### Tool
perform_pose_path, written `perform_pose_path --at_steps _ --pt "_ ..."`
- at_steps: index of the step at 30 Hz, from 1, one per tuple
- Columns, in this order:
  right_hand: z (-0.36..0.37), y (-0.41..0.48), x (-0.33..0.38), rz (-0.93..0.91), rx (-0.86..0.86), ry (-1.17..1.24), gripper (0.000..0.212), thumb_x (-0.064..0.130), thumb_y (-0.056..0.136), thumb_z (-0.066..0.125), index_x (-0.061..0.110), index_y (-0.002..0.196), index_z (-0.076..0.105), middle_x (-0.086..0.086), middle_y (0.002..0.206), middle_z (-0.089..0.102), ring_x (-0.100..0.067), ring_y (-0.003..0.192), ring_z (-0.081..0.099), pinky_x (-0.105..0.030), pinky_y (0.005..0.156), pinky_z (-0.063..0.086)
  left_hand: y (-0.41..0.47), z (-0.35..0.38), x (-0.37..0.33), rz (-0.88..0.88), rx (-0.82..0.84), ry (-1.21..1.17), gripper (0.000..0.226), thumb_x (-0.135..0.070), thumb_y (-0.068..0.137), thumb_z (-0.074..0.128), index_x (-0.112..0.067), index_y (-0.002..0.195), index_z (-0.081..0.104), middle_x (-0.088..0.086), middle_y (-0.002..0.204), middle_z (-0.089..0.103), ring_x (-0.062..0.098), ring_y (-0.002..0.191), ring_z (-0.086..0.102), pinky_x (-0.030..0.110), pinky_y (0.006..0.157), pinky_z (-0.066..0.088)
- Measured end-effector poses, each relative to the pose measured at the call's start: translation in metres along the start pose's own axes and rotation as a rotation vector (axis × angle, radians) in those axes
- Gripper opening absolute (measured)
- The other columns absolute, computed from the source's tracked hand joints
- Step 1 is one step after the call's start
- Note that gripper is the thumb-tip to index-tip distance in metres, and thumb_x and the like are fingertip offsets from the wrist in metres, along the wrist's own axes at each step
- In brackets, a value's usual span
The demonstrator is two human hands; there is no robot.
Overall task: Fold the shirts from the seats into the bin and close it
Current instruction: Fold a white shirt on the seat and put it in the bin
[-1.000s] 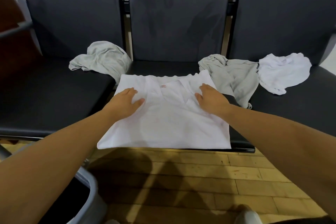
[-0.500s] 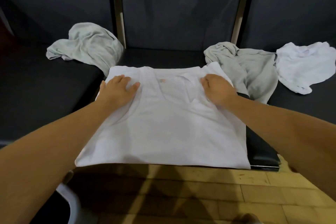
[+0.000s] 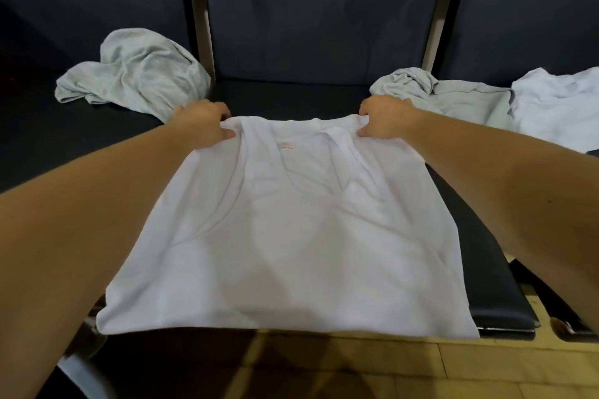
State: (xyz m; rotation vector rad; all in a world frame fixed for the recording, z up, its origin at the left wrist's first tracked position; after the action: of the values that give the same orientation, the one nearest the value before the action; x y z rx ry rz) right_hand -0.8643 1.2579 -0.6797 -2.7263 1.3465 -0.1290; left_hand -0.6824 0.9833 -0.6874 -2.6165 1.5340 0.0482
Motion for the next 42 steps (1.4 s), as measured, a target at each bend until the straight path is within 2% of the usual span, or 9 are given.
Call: perform_pose_path --at_steps 4,10,15,21,26,32,34,37,42 --pt "0.001 0.003 -0.006 0.022 -0.024 0.012 0.044 0.036 0.09 0.068 0.005 0.121 0.06 -0.008 0.102 0.064 -0.028 0.095 0.06 -0.037 0.081 0.049 -0.004 0.004 0.007 0.007 -0.058 0.027 0.028 -0.045 0.098 0.055 -0.017 0.099 0.057 0.001 0.085 0.052 0.028 0.096 0.055 0.043 0.099 0.035" --pt "-0.011 -0.002 -0.006 0.14 -0.26 -0.033 0.021 0.021 0.096 0.058 0.009 0.113 0.061 -0.012 0.095 0.061 -0.032 0.092 0.06 -0.035 0.071 0.042 -0.014 -0.019 0.016 -0.068 -0.271 -0.322 0.032 -0.034 0.099 0.059 -0.009 0.118 0.059 0.014 0.106 0.063 0.037 0.101 0.06 0.043 0.082 0.046" --pt "-0.038 -0.016 -0.009 0.225 -0.437 0.112 0.015 0.023 0.095 0.058 0.011 0.089 0.052 -0.012 0.089 0.059 -0.033 0.08 0.054 -0.037 0.068 0.042 -0.018 -0.058 0.009 -0.121 -0.335 -0.186 0.041 -0.039 0.098 0.06 -0.009 0.127 0.058 0.019 0.117 0.063 0.04 0.108 0.059 0.046 0.087 0.047" --pt "-0.054 -0.055 -0.011 0.174 -0.498 0.174 0.022 0.03 0.095 0.059 0.009 0.091 0.057 -0.011 0.088 0.059 -0.032 0.079 0.056 -0.034 0.064 0.038 -0.054 -0.089 0.009 -0.038 -0.23 -0.041 0.038 -0.04 0.1 0.056 -0.011 0.12 0.066 0.017 0.111 0.066 0.035 0.1 0.058 0.044 0.089 0.047" --pt "-0.04 -0.109 -0.012 0.101 -0.528 0.182 0.014 0.021 0.098 0.054 0.009 0.1 0.061 -0.01 0.092 0.064 -0.032 0.086 0.062 -0.035 0.068 0.045 -0.115 -0.09 0.016 0.123 -0.191 -0.106 0.019 -0.031 0.1 0.056 -0.021 0.09 0.068 0.007 0.089 0.065 0.029 0.092 0.06 0.036 0.082 0.043" --pt "-0.015 -0.194 -0.013 0.025 -0.463 0.279 0.018 0.028 0.1 0.054 0.011 0.096 0.059 -0.003 0.084 0.056 -0.024 0.079 0.054 -0.039 0.071 0.047 -0.187 -0.065 0.035 0.276 -0.159 -0.246 0.017 -0.028 0.093 0.067 -0.021 0.078 0.067 -0.001 0.08 0.064 0.02 0.076 0.059 0.039 0.07 0.049" --pt "-0.006 -0.212 -0.012 -0.003 -0.367 0.263 0.012 0.022 0.098 0.056 0.011 0.099 0.059 -0.007 0.093 0.06 -0.025 0.081 0.054 -0.038 0.071 0.047 -0.205 -0.052 0.038 0.296 -0.125 -0.183 0.002 -0.025 0.092 0.07 -0.024 0.091 0.068 -0.003 0.093 0.064 0.018 0.082 0.06 0.04 0.077 0.052" --pt "0.005 -0.23 -0.01 -0.047 -0.158 0.099 0.013 0.011 0.093 0.057 0.011 0.105 0.053 -0.009 0.106 0.055 -0.026 0.086 0.052 -0.036 0.072 0.046 -0.224 -0.029 0.04 0.295 -0.067 -0.107 0.016 -0.017 0.089 0.069 -0.026 0.093 0.057 -0.002 0.098 0.058 0.022 0.084 0.057 0.038 0.077 0.051" --pt "0.021 -0.247 -0.003 -0.047 -0.056 -0.036 0.021 0.004 0.09 0.053 0.015 0.099 0.038 -0.006 0.1 0.038 -0.028 0.083 0.052 -0.038 0.071 0.047 -0.239 -0.006 0.04 0.291 0.03 0.069 0.015 -0.022 0.095 0.062 -0.022 0.094 0.047 -0.002 0.097 0.048 0.021 0.082 0.052 0.03 0.066 0.041"
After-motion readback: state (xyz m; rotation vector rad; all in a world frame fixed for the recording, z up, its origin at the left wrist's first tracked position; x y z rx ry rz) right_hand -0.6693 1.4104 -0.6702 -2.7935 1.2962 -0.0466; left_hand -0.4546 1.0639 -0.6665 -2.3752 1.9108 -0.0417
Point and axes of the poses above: each hand's wrist, its own y-axis towards the middle knuckle, its own z-axis out of the palm, x = y × z, the point moved 2 cm from there along y, towards the middle knuckle
